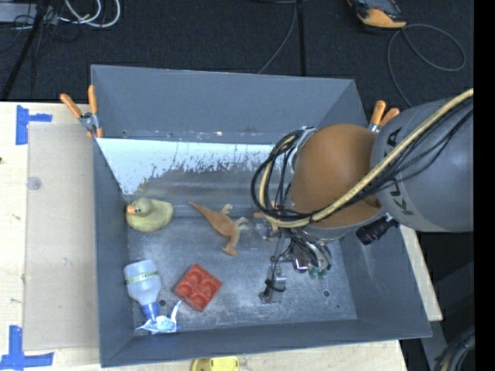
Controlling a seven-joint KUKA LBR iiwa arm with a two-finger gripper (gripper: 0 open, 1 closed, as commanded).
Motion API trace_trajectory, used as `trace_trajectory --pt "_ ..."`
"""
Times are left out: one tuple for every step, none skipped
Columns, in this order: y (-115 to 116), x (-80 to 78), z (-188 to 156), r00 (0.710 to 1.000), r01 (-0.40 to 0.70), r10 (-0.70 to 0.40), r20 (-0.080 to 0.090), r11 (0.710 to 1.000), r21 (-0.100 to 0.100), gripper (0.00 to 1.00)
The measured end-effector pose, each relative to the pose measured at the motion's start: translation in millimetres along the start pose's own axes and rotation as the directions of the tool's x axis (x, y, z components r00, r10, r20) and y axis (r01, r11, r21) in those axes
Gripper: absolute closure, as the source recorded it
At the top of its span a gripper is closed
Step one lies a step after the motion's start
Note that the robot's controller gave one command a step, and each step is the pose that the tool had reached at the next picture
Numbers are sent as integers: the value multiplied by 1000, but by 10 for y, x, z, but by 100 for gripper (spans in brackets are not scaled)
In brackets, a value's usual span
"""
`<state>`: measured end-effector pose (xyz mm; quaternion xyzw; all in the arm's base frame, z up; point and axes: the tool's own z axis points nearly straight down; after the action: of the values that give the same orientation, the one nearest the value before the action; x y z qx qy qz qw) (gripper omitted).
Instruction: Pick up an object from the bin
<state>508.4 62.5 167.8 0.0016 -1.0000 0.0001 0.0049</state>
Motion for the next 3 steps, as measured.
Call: trace_trajectory --pt "-3 -17 -41 1000 -2 2 7 1000 -1 0" --pt "189 -53 266 997 -79 79 10 997 -1 0" --pt "469 45 709 999 -36 36 6 999 -1 0"
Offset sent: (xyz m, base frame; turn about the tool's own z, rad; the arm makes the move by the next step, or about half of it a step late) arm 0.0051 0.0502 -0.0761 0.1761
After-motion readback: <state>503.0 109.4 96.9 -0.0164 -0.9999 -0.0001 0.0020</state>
